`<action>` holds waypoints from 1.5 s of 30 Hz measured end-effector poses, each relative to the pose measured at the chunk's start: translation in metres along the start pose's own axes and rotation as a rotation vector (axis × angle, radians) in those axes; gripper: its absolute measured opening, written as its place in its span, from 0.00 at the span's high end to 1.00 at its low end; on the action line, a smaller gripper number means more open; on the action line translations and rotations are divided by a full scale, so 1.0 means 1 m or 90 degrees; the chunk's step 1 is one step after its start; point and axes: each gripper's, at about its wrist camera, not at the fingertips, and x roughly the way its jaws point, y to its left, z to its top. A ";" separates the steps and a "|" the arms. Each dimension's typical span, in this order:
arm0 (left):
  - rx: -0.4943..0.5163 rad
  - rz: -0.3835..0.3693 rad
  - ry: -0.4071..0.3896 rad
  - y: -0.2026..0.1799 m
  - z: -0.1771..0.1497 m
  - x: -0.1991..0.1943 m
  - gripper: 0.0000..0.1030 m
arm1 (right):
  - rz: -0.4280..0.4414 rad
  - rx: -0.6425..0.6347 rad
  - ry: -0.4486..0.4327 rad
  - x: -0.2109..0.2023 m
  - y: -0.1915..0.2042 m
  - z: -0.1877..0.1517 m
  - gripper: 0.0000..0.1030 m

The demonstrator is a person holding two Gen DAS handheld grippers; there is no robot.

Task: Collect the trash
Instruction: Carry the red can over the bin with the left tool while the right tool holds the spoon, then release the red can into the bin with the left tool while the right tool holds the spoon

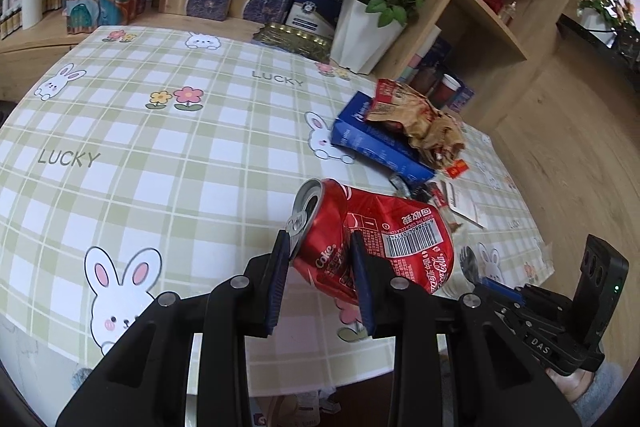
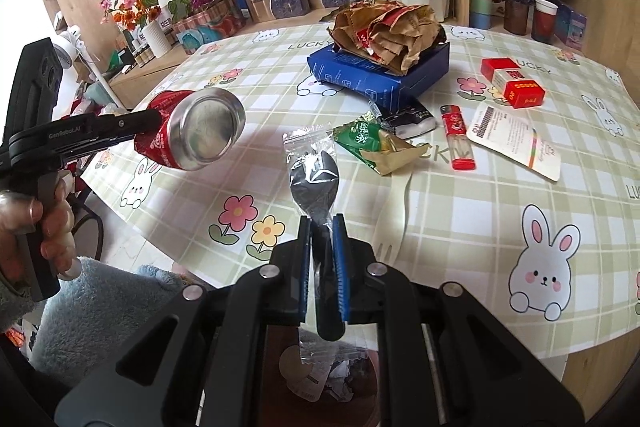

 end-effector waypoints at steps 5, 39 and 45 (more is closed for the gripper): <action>0.011 -0.020 0.009 -0.011 -0.010 -0.010 0.71 | -0.006 0.008 -0.013 -0.014 0.000 -0.003 0.86; 0.207 -0.063 0.266 -0.071 -0.179 0.054 0.73 | -0.023 0.057 -0.070 -0.065 -0.023 -0.048 0.86; 0.203 -0.112 0.249 -0.079 -0.177 0.057 0.37 | -0.024 0.056 -0.064 -0.067 -0.021 -0.050 0.86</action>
